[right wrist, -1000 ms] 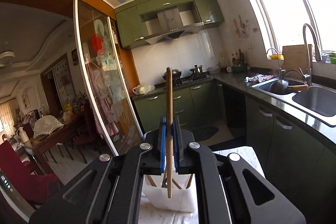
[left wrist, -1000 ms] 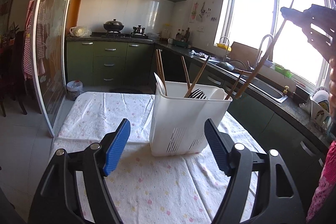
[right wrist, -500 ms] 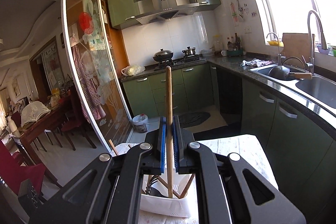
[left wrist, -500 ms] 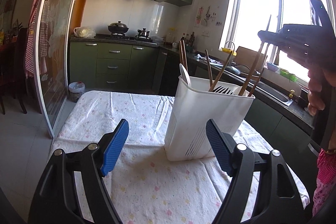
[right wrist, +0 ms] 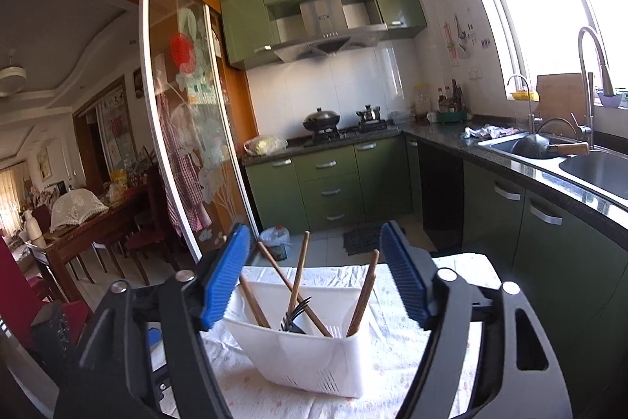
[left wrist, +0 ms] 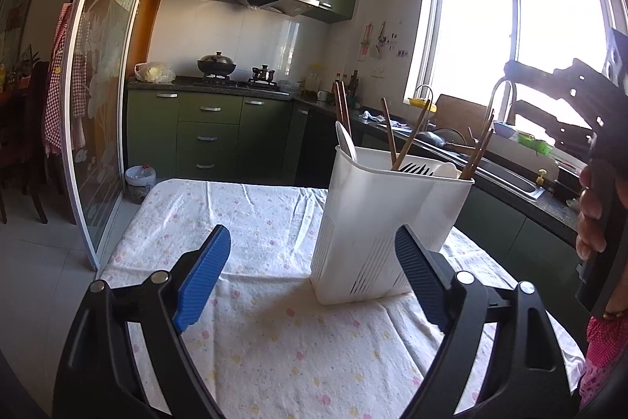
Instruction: Organize utensils
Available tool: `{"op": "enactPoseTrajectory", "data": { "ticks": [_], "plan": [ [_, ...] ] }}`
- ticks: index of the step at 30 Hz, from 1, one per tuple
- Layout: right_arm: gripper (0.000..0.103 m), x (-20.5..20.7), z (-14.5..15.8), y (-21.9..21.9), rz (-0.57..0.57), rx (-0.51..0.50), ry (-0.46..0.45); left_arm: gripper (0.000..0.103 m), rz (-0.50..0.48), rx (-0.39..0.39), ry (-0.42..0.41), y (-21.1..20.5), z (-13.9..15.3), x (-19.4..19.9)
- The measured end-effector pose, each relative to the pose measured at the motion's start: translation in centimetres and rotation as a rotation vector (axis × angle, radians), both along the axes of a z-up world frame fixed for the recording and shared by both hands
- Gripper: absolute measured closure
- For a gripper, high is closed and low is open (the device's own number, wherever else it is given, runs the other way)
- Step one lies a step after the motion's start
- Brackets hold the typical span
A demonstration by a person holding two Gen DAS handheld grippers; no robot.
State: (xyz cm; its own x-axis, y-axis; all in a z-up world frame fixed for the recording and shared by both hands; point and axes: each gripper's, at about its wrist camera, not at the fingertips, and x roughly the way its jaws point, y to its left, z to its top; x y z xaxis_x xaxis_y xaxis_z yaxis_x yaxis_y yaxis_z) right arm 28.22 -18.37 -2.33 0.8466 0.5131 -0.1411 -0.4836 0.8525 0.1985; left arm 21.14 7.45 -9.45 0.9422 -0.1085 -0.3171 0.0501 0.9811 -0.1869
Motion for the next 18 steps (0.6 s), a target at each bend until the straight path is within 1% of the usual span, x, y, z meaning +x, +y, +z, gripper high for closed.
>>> {"op": "enactPoseTrajectory", "data": {
  "ticks": [3, 8, 10, 12, 15, 18],
  "plan": [
    [0.02, -3.4, -1.6, -1.6, -0.038, -0.016, -0.042, 0.02, -0.004, 0.017, -0.018, -0.1, 0.1, -0.5],
    [0.011, -8.6, -4.7, -4.3, -0.064, -0.027, -0.064, 0.018, -0.016, 0.061, -0.062, -0.6, 0.4, -1.6],
    [0.005, -10.4, -6.0, -5.3, -0.076, -0.044, -0.099, 0.016, -0.019, 0.074, -0.077, -0.7, 0.5, -2.3],
    [0.005, -11.7, -7.5, -6.3, -0.081, -0.044, -0.13, 0.015, -0.009, 0.083, -0.083, -0.6, 0.4, -3.2],
    [0.005, -12.3, -9.5, -7.4, -0.093, -0.041, -0.09, 0.015, 0.01, 0.068, -0.081, 0.0, 0.2, -4.4],
    [0.005, -12.4, -10.6, -8.4, -0.113, -0.031, -0.061, 0.015, 0.039, 0.037, -0.065, 1.1, -0.1, -5.7]
  ]
}}
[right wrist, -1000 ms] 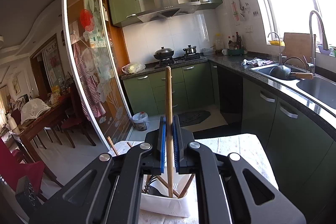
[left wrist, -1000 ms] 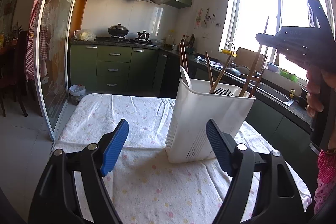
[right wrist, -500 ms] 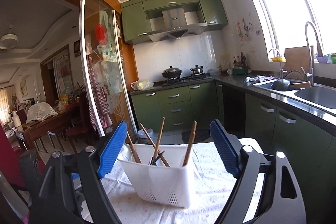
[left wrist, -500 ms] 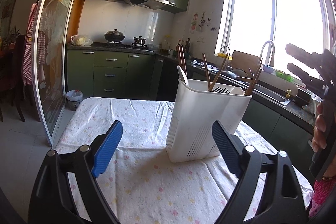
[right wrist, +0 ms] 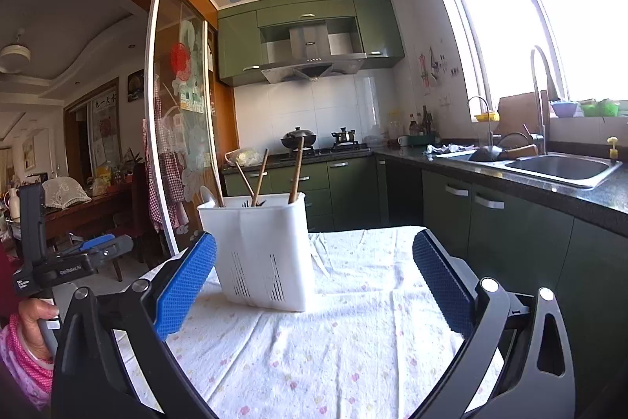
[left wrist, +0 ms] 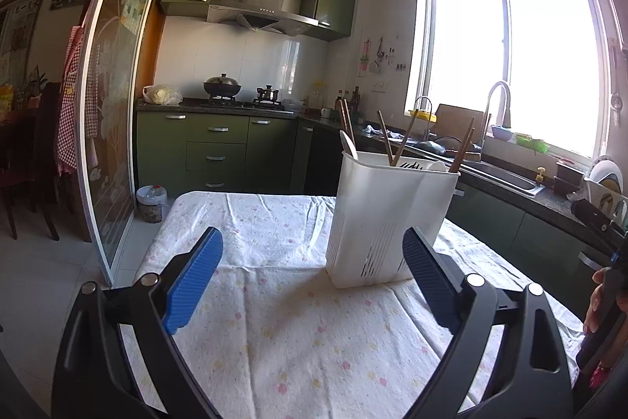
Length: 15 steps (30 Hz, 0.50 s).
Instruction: Organize utensils
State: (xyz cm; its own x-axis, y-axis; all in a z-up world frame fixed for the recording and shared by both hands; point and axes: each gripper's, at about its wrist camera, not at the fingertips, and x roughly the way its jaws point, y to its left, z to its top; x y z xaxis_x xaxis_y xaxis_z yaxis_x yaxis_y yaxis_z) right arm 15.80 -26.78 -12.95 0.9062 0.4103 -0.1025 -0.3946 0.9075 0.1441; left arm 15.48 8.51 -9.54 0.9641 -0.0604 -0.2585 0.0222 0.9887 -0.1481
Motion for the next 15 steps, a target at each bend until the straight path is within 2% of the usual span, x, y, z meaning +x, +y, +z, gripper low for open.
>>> {"op": "enactPoseTrajectory", "data": {
  "ticks": [4, 9, 15],
  "plan": [
    [0.005, -1.0, -0.3, -0.6, -0.005, 0.003, 0.004, 0.015, 0.037, -0.052, 0.026, 1.7, -0.6, -1.7],
    [0.005, -1.8, 0.9, -0.8, -0.006, -0.02, 0.002, 0.015, 0.07, -0.087, 0.042, 3.0, -0.5, -4.1],
    [0.005, -4.1, 2.1, -0.8, 0.006, -0.051, -0.009, 0.014, 0.077, -0.013, 0.044, 2.0, 0.6, -6.8]
  ]
}}
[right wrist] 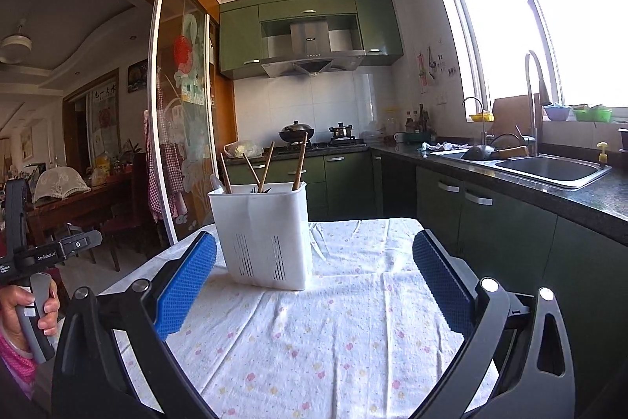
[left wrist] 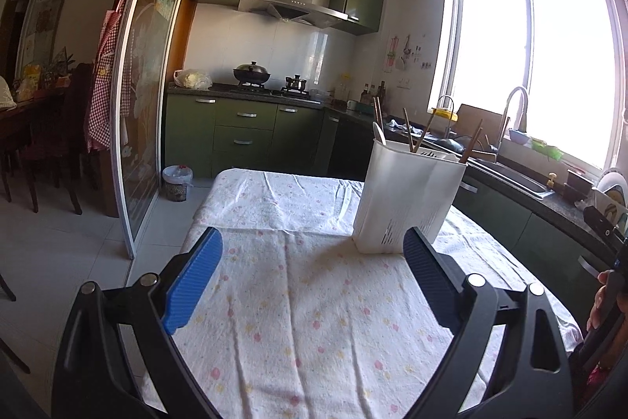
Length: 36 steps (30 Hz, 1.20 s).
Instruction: Organize utensils
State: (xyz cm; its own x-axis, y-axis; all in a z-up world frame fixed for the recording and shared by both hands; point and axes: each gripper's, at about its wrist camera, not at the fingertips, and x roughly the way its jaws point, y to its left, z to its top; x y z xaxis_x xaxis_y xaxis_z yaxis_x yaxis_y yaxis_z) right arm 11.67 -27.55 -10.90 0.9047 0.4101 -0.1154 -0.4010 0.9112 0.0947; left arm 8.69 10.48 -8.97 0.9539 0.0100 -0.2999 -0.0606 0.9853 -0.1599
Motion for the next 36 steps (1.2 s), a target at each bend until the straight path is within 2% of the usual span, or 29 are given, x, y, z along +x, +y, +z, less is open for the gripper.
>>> {"op": "enactPoseTrajectory", "data": {
  "ticks": [3, 11, 36],
  "plan": [
    [0.005, -1.1, 0.7, -0.2, 0.008, -0.01, -0.001, 0.013, -0.008, 0.033, -0.012, -1.1, 0.7, -1.2],
    [0.005, -3.9, 2.0, -0.2, 0.001, -0.054, -0.014, 0.012, -0.036, 0.052, -0.029, -2.6, 1.7, -2.3],
    [0.005, -5.4, 3.1, -0.8, -0.007, -0.061, -0.007, 0.01, -0.047, 0.07, -0.043, -3.5, 3.4, -3.5]
  ]
}}
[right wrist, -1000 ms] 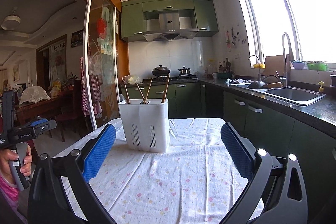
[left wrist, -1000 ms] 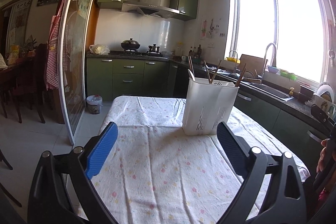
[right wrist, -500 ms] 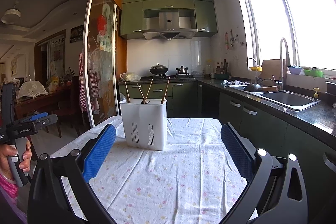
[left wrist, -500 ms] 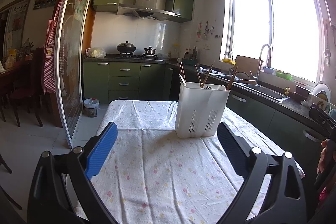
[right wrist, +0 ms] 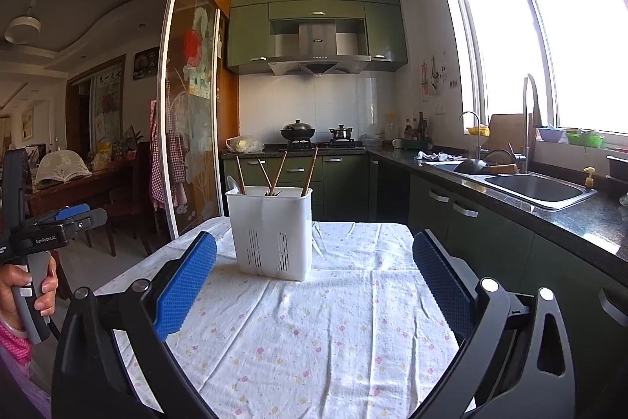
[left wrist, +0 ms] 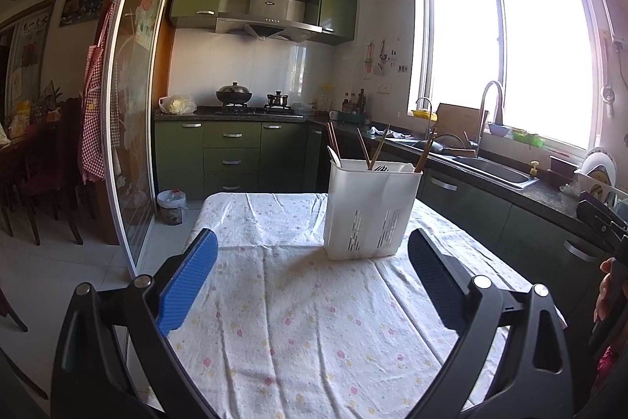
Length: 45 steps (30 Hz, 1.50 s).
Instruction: Organize utensils
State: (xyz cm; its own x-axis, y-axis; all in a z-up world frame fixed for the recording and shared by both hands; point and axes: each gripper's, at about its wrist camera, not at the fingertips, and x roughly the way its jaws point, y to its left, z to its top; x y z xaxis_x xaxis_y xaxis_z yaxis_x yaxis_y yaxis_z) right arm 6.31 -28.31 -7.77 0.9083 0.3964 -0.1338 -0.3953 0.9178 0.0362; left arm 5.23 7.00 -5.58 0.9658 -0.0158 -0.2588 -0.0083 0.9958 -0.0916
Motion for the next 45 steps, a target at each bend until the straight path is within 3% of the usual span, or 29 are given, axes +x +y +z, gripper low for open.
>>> {"op": "enactPoseTrajectory", "data": {
  "ticks": [25, 45],
  "plan": [
    [0.005, 0.14, -0.03, 0.13, 0.017, -0.001, 0.008, 0.007, -0.01, 0.009, 0.014, -0.55, -0.05, 0.21],
    [0.005, 0.19, -0.21, 0.09, 0.018, -0.005, 0.009, 0.007, 0.079, 0.019, 0.022, -0.24, 0.44, 0.18]
  ]
}}
